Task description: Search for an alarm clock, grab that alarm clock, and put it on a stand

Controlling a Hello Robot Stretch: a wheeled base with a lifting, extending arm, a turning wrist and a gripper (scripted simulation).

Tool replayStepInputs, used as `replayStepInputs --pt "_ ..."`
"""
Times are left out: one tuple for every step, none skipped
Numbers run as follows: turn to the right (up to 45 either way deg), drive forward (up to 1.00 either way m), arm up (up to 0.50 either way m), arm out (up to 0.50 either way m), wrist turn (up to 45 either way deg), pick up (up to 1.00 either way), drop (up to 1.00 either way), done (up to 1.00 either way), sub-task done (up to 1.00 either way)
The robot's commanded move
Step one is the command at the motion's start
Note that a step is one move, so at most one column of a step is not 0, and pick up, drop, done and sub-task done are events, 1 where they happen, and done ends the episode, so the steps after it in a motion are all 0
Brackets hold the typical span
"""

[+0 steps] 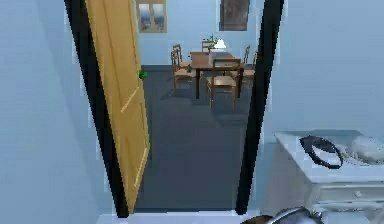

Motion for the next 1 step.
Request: replayStepInputs --pt "0.0 1.0 0.0 0.0 0.0 0.0 0.0 0.0 0.0"
